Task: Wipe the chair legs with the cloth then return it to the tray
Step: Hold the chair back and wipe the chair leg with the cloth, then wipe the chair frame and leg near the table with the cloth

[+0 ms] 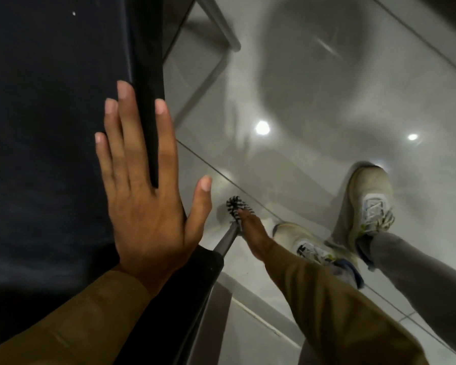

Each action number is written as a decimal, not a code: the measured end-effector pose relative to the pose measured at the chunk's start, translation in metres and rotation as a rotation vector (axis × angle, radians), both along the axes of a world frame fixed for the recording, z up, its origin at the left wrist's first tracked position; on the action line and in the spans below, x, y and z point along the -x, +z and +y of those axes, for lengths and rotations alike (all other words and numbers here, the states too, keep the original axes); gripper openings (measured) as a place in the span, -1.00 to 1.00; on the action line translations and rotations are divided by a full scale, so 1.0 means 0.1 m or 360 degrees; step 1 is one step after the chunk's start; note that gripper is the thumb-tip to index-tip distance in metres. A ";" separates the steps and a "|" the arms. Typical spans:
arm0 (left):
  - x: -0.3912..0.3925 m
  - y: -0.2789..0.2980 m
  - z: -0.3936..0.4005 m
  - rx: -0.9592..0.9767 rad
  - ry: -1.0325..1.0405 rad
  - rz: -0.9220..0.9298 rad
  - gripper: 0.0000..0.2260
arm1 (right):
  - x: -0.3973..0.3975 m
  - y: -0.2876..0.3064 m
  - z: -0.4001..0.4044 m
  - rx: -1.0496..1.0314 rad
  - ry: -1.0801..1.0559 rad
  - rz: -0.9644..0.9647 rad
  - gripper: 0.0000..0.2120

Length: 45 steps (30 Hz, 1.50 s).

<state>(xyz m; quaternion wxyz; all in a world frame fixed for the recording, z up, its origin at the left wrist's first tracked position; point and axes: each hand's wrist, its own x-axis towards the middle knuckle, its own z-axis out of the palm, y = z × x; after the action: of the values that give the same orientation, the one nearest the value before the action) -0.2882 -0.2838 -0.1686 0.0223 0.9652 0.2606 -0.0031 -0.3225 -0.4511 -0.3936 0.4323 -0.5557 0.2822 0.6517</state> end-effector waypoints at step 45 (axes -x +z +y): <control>-1.31 0.25 1.14 0.0260 -0.0078 0.0150 -0.32 | -1.39 1.58 -0.13 0.0297 -0.0121 -0.0539 -0.72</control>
<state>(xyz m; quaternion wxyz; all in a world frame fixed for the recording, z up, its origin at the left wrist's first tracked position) -0.1568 -0.1697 -0.1440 0.0884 0.9650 0.2366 -0.0702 -0.1837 -0.4638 -0.2359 0.4443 -0.6841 0.2855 0.5032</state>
